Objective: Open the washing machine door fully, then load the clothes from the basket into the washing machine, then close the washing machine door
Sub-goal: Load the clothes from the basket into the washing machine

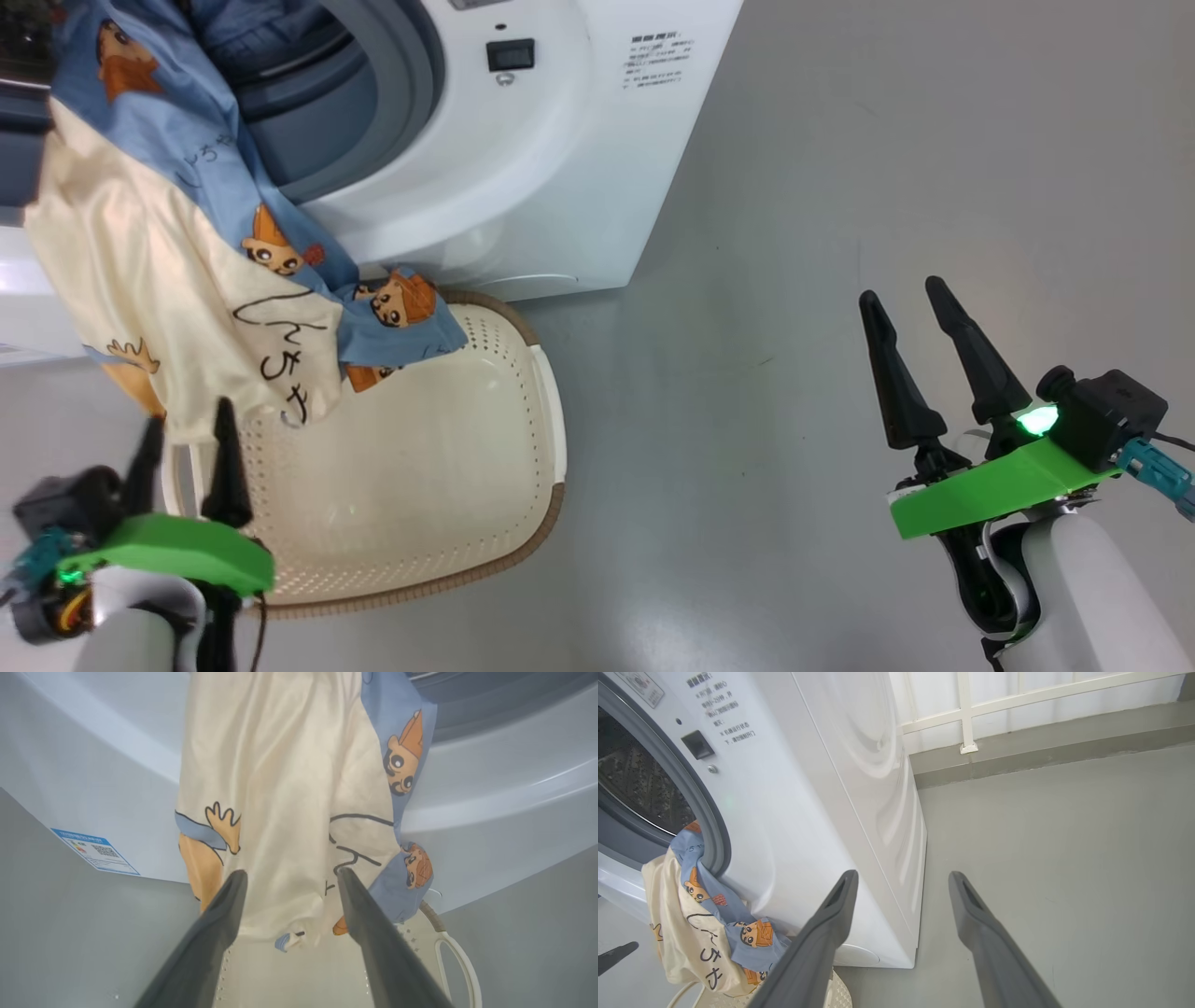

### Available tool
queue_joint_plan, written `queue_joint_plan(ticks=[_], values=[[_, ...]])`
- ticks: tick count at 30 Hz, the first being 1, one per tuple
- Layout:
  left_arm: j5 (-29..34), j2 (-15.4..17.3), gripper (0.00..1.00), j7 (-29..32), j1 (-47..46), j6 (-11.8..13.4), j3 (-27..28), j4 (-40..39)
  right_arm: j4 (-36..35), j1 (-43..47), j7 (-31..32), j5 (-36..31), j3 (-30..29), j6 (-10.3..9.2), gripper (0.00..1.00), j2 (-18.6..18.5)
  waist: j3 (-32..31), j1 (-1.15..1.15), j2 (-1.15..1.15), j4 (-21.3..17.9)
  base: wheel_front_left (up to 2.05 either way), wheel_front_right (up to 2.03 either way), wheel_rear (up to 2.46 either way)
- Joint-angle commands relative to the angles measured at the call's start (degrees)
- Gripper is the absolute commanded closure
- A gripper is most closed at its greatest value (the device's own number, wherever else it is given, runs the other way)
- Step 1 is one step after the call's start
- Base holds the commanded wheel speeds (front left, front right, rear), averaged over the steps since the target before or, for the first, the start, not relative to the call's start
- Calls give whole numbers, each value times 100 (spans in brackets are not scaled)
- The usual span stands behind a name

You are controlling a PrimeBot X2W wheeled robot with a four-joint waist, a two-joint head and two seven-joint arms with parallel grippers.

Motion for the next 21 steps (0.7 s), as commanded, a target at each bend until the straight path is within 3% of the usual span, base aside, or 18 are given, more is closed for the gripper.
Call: queue_joint_plan(ticks=[1, 21], values=[[-71, 220, 0, -37, -18, -9, 59, 69, -125, 96, -43, -27, 135, 10, 0, -16, 23, 0, 0, -4, 0, 0, 0], [-997, 699, 0, -37, -1871, -9, -1752, 2285, -154, -198, -43, -58, 288, 10, 0, 60, 531, 0, 0, -148, 0, 0, 0]])
